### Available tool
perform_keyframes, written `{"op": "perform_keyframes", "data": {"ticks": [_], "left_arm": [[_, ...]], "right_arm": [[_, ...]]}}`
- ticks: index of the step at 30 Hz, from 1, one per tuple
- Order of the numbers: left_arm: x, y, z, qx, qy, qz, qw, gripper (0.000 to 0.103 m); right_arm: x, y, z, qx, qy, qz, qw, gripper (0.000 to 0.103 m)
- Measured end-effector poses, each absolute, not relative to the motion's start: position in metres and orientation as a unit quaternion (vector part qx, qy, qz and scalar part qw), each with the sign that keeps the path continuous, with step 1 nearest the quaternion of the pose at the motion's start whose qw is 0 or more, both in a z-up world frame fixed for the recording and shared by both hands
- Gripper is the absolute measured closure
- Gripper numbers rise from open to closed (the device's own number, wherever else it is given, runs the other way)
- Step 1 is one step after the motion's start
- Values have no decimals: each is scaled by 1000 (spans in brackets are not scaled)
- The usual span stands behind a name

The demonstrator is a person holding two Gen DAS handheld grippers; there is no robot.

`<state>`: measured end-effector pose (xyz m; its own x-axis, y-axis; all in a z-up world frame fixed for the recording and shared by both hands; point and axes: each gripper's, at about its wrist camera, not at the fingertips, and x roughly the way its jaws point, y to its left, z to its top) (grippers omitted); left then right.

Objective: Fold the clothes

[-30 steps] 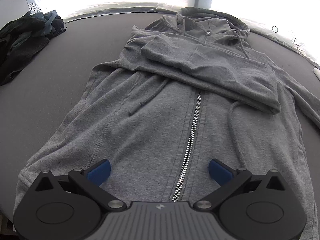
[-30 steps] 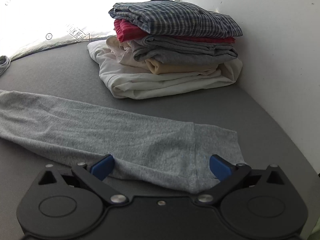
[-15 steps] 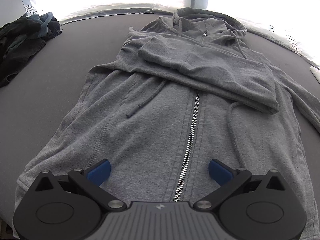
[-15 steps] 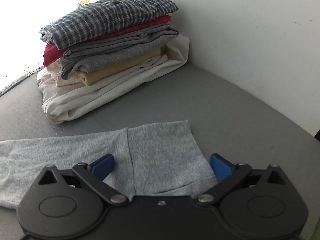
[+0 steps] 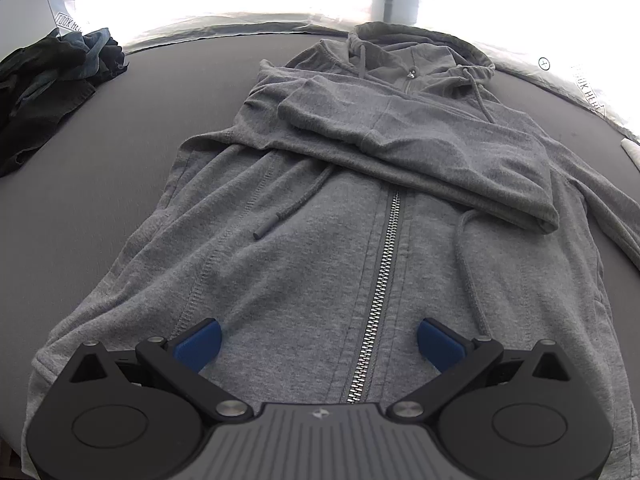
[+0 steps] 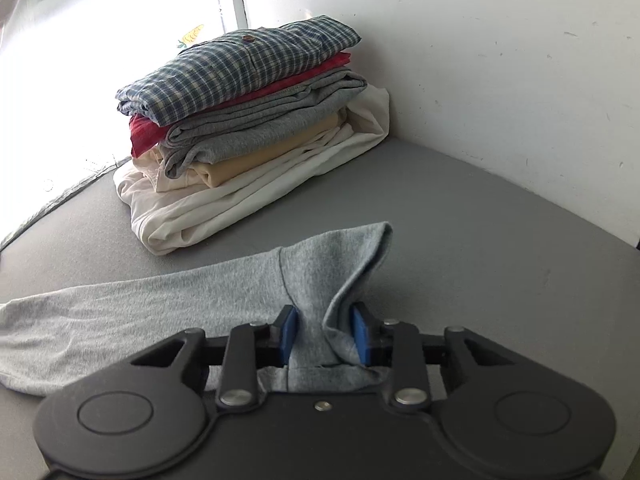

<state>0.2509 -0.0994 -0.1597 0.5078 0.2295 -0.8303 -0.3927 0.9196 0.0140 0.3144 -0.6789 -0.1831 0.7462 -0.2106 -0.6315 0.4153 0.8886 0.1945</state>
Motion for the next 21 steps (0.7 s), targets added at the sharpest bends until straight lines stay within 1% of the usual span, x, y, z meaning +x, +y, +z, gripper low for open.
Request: {"op": "perform_keyframes", "data": {"ticks": [1,3,4,6,8,14,21], "left_arm": [[251,-99,-160,-88,462,180,864,0],[251,-99,-160,-87,462,178,864,0],[251,-99,-160,-87,462,178,864,0],[251,-99,-160,-86,463,176,865,0],[250,-98,-160,-84,463,172,866,0],[250,-96,-159,-78,470,155,865,0],[252,-86,-155,-60,495,101,861,0]], "right_arm": [[311,-684,-184,208,305,-172,913,83],[303,-695,-187,299,287,-175,893,85],[297,-707,-192,383,271,-171,866,88],[283,-725,-214,554,217,-167,786,90],[276,-726,-231,640,187,-164,727,90],[273,-688,-243,710,162,-116,675,91],[294,-622,-232,720,179,-57,668,91]]}}
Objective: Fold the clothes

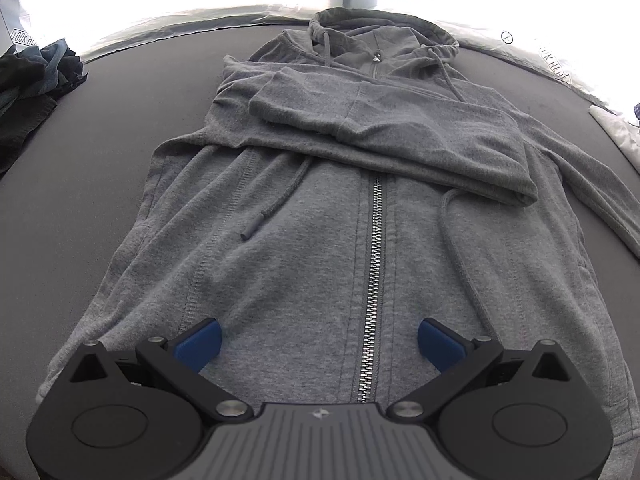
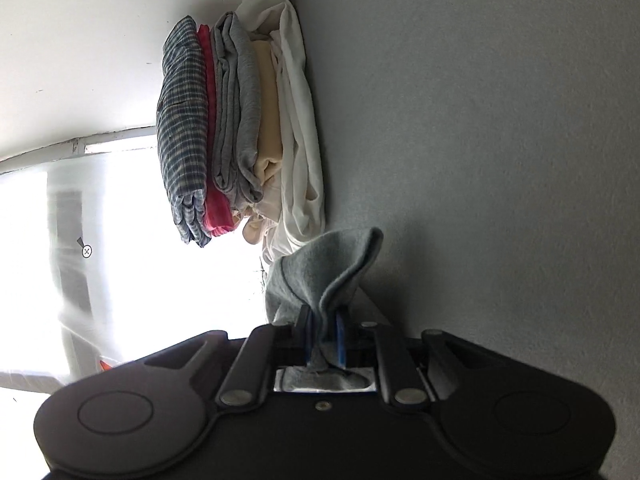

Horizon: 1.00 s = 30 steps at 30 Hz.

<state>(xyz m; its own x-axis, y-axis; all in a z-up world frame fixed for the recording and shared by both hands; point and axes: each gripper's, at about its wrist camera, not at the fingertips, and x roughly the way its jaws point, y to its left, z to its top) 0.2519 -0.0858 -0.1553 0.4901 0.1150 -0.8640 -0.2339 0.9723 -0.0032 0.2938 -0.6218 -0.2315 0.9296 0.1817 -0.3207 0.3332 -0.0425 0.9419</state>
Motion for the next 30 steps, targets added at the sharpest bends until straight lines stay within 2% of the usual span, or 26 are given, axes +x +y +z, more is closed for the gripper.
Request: {"op": "perform_keyframes", "data": {"ticks": [5,11,21,27,28,30], "left_arm": [[252,-55,-137,-49,467,122,875,0],[263,-3,-124,-94,440,146,881,0],[268,71,-120,-119,418,163,886,0],[272,106,-122,-149,406,180,884,0],[275,111,-122,-156,403,184,883,0],[280,122,-122,-169,396,192,882,0]], "right_arm": [[320,-565,-211,711,207,5,673,91],[351,-496,-185,695,239,79,673,91],[397,-342,-159,658,336,197,644,91],[426,-254,-144,591,411,275,637,91],[428,-244,-143,573,423,283,642,90],[434,-230,-142,540,445,288,654,81]]}}
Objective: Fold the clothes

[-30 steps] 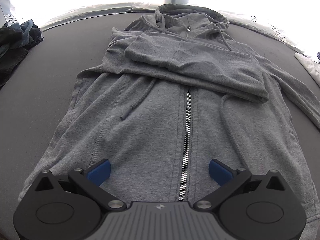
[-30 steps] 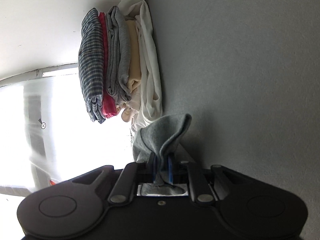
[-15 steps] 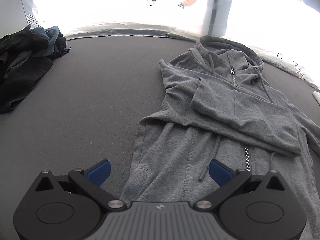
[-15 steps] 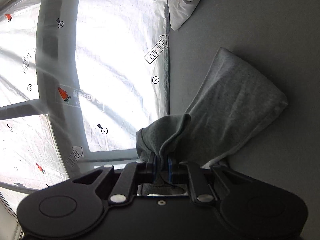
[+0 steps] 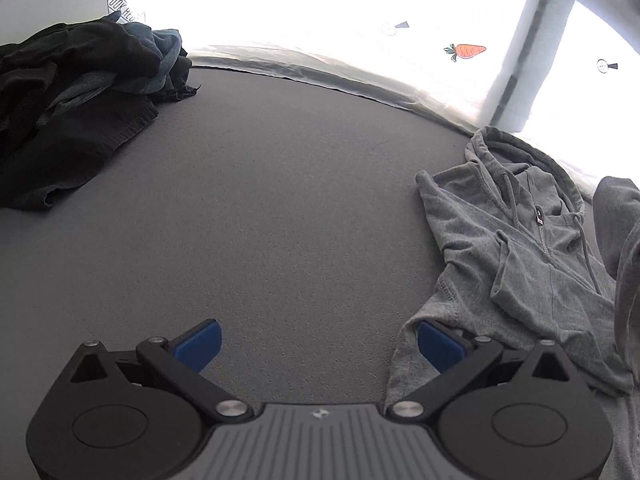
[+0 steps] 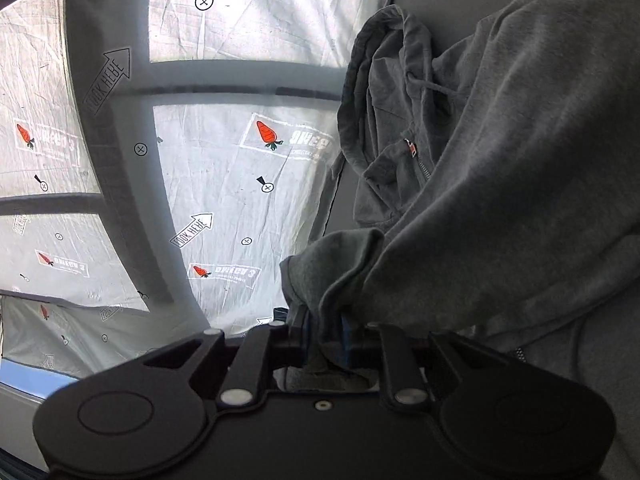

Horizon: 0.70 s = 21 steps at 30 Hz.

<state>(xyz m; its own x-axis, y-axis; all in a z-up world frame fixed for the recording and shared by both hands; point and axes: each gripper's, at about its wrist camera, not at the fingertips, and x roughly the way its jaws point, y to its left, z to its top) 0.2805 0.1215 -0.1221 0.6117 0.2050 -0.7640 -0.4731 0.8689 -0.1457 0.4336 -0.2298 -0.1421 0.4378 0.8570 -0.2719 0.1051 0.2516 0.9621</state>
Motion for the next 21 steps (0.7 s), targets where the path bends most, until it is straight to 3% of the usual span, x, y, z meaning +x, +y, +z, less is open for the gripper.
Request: {"op": "perform_keyframes", "data": {"ticks": [2,6,7,8,10,12,16,18,21], "left_arm": [[283,121,-124,-172,400,187,881,0],[288,117,-130,-174,410,173,878,0],[290,116,-131,-175,413,169,878,0],[291,115,-133,-175,415,165,877,0],[293,109,-135,-170,421,155,877,0],[295,102,-134,-153,422,143,882,0],[299,88,-131,-119,422,118,891,0],[301,82,-129,-103,422,109,894,0],[303,72,-127,-79,423,93,898,0]], "right_arm": [[438,-225,-141,518,462,280,663,50],[424,-250,-138,480,448,259,709,34],[421,-255,-135,462,445,249,726,22],[417,-265,-133,427,437,230,757,16],[408,-280,-126,347,424,198,813,14],[400,-283,-122,231,413,164,866,2],[374,-277,-135,-21,392,116,913,0],[366,-276,-148,-81,387,104,912,0],[366,-285,-163,-81,398,48,913,0]]}}
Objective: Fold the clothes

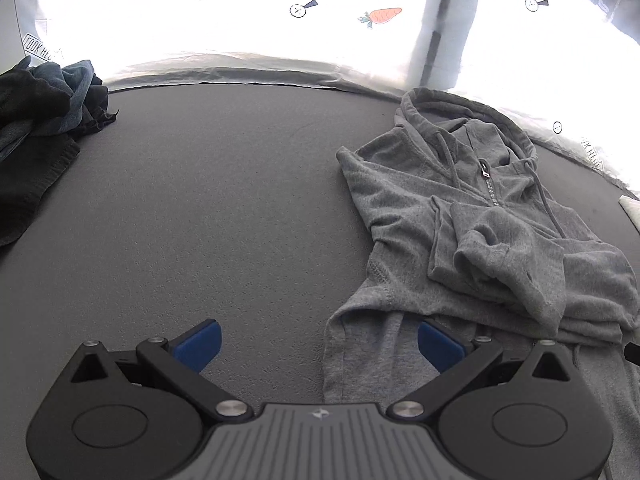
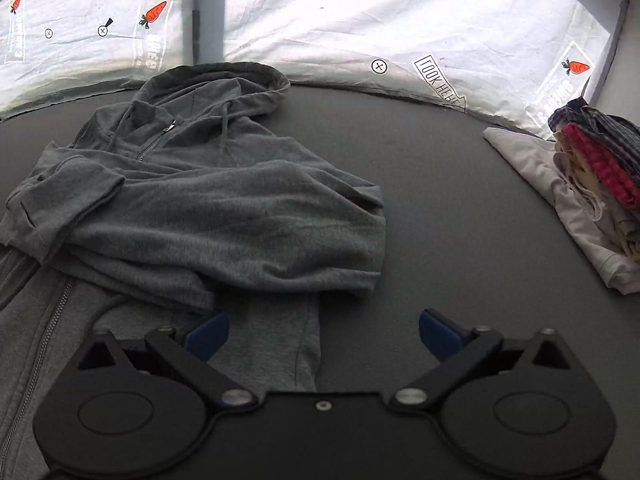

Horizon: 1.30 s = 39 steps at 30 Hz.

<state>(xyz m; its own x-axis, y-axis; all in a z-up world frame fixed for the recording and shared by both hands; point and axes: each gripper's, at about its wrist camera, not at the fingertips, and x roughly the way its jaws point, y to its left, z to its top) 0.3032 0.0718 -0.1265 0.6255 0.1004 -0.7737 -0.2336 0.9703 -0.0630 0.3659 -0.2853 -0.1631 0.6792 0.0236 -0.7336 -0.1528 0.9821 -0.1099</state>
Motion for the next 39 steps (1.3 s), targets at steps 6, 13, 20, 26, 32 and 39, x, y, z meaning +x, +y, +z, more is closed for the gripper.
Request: {"op": "perform_keyframes", "data": {"ticks": [6,13,20,26,32,39], "left_arm": [[307,51,-125,-38,419,58,905,1],[314,11,-126,88,390,-3,917,21],[317,-38,-133,280,335,-69,897,48],[317,-60,-142,398,286,-100,866,50],[320,-74,-152,465,255,-125,838,50],[329,-71,-143,417,255,-110,865,93]], "right_arm": [[379,-312,-179,-22,407,-2,913,0],[366,-317,-192,5,352,5,936,0],[367,-316,-193,7,349,6,937,0],[367,-316,-193,8,348,6,937,0],[366,-316,-194,8,347,7,938,0],[366,-316,-194,9,347,7,938,0]]}}
